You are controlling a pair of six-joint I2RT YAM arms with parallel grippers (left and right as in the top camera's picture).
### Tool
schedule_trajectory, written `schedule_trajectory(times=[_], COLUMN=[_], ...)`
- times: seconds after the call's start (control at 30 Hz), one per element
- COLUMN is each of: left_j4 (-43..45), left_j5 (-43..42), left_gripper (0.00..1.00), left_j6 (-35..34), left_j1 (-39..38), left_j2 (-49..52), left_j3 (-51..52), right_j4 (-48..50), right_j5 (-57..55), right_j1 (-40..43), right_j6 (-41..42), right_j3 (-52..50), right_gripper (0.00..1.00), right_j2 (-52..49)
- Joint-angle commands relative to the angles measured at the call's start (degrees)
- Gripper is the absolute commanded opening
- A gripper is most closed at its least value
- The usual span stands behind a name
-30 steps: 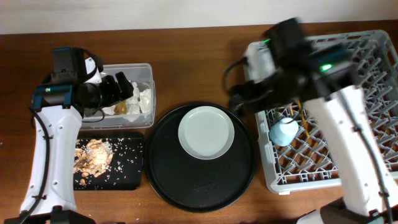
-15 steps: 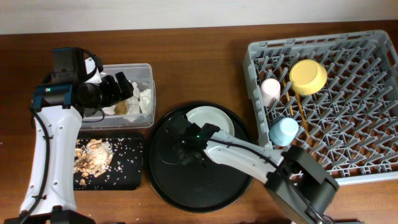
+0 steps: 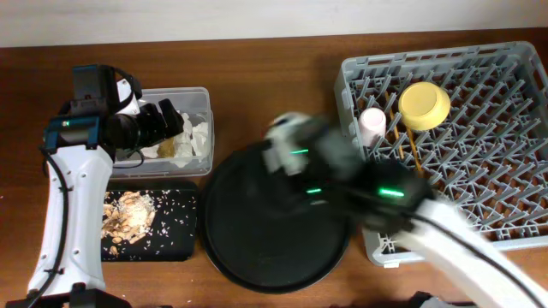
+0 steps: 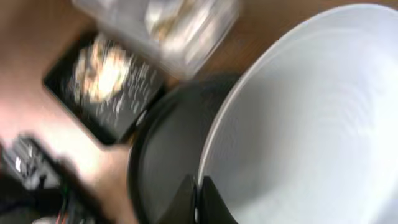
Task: Sort waste into correct bins and load items into the dishwasher rack
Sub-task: 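Stand the white plate upright in the rack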
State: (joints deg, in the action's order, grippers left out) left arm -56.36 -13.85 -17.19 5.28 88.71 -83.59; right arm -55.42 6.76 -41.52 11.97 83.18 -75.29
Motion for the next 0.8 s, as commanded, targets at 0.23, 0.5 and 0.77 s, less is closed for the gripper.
schedule_trajectory(times=[0.23, 0.5, 0.77], left_j4=[0.1, 0.1, 0.1], left_j5=[0.2, 0.2, 0.2], left_gripper=[0.99, 0.99, 0.99], left_j6=[-0.3, -0.3, -0.3], left_j1=[0.2, 0.2, 0.2], left_j2=[-0.4, -0.4, -0.4], left_j3=[-0.5, -0.5, -0.5], right_j4=[-23.0, -26.7, -22.8], right_j5=[49.5, 50.2, 47.3], right_j1=[64.6, 70.7, 77.0], right_j6=[-37.4, -50.1, -29.7], right_j3=[1.7, 1.7, 14.0], right_gripper=[0.04, 0.05, 0.98], right_j2=[-0.4, -23.6, -23.3])
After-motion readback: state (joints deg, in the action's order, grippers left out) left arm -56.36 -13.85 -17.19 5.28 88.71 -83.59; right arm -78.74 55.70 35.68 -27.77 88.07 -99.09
